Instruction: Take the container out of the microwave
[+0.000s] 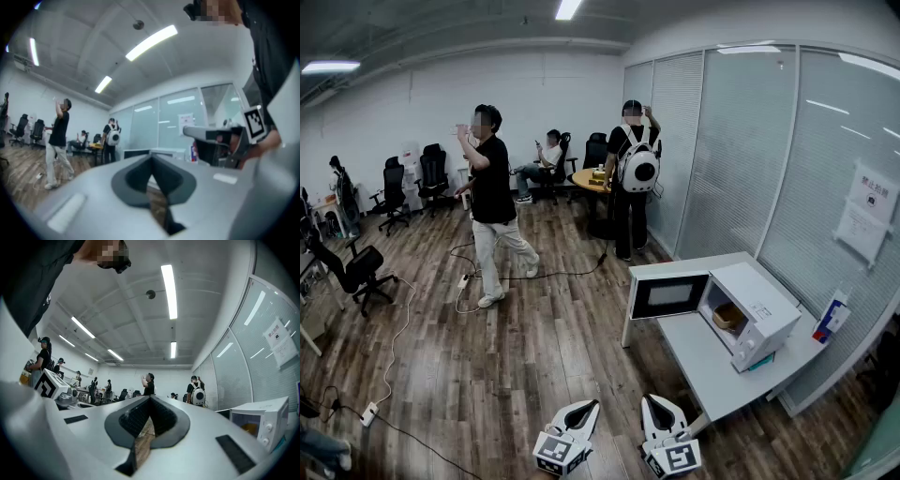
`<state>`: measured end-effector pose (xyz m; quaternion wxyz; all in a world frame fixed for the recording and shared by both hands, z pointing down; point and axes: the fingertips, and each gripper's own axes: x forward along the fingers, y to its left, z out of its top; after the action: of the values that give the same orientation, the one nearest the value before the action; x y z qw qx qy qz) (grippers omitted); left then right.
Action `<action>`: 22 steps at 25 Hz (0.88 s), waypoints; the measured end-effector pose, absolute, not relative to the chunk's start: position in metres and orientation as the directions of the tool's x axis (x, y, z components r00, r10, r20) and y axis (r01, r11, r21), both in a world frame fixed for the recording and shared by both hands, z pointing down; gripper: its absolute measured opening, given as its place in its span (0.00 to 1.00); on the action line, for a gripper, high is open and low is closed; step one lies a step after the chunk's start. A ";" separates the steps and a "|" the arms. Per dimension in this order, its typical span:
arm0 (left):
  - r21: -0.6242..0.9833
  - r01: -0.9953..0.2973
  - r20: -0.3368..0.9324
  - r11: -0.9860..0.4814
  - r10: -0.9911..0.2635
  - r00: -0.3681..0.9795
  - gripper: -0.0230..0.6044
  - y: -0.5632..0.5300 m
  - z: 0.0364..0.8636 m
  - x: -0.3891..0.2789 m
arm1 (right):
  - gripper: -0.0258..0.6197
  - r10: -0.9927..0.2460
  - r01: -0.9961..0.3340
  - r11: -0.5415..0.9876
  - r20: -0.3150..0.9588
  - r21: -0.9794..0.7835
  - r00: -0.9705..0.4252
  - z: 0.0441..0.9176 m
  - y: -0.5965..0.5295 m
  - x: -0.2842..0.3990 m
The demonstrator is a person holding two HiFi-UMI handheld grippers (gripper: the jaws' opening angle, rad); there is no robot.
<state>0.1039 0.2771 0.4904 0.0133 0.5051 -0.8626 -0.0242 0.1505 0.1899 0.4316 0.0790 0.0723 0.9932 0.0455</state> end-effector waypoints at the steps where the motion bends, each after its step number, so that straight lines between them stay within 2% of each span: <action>1: 0.052 -0.867 -0.001 0.496 -0.868 -0.497 0.05 0.279 0.488 0.103 | 0.04 0.149 0.134 0.985 -0.150 0.104 -0.977 0.431 0.190 0.150; 22: 0.043 -0.860 -0.006 0.508 -0.861 -0.509 0.05 0.348 0.494 0.079 | 0.04 0.207 0.198 0.978 -0.219 0.061 -0.954 0.423 0.258 0.120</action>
<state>0.0786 0.3478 0.4944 0.0080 0.4955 -0.8684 -0.0202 0.1199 0.2580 0.4233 0.1128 0.1025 0.9881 0.0190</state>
